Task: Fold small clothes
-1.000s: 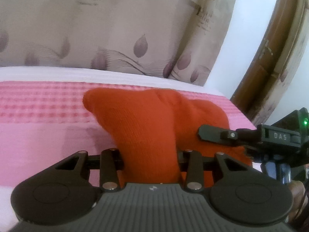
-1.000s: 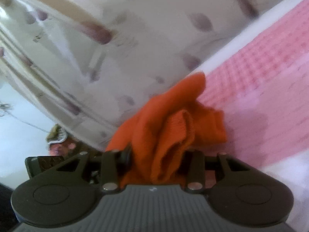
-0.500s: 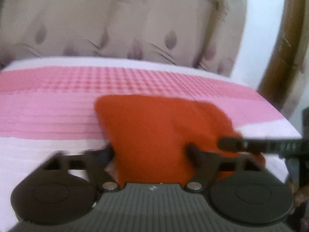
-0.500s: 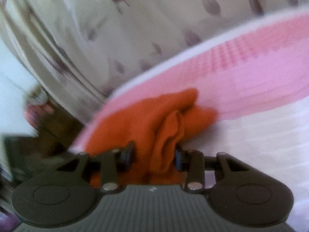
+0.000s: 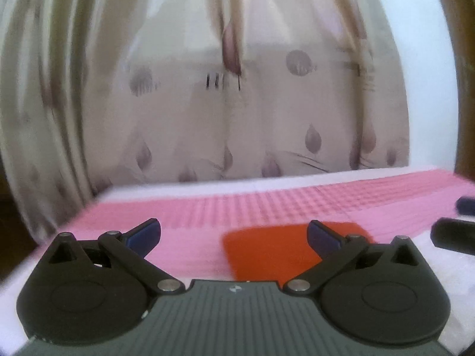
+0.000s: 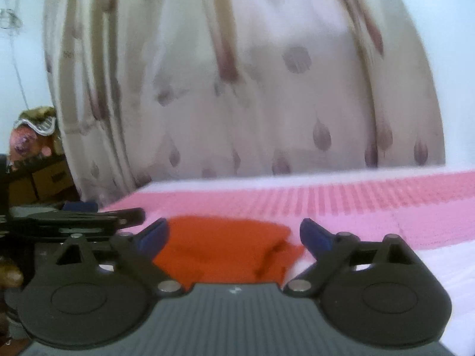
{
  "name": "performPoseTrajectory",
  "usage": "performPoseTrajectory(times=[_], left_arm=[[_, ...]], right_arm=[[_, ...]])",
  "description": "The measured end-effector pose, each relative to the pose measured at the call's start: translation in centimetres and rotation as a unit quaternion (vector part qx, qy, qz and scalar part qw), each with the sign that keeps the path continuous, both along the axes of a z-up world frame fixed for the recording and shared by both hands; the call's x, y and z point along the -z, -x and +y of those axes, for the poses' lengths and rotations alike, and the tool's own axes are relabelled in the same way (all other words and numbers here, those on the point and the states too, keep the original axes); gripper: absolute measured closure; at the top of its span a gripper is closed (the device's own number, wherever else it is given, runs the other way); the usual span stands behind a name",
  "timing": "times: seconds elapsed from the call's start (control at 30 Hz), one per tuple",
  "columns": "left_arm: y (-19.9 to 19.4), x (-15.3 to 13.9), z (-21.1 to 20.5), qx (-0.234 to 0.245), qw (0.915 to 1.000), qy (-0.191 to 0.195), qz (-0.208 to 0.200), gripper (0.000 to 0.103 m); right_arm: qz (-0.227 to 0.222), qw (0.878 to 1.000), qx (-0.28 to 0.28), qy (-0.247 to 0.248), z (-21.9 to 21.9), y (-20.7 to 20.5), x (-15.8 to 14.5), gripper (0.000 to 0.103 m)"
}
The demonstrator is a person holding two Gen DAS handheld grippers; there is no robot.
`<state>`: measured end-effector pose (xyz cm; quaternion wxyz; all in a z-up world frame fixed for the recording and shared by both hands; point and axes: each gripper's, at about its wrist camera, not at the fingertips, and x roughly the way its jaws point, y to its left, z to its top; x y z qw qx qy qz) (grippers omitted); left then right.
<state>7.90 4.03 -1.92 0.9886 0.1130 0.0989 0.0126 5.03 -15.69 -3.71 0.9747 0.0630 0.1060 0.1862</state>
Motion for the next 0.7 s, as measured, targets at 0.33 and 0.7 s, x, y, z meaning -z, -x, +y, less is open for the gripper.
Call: performPoseTrajectory(times=[0.33,0.7], left_arm=[[5.4,-2.7,-2.7,-0.010,0.9961,-0.014,-0.087,0.000],[5.4,-4.1,-1.3,0.040,0.9975,0.058,-0.005,0.000]], right_arm=[[-0.027,0.993,0.107,0.049,2.7,4.0,-0.4,0.000],[-0.034,0.991,0.126,0.032,1.8,5.5,-0.8,0.000]])
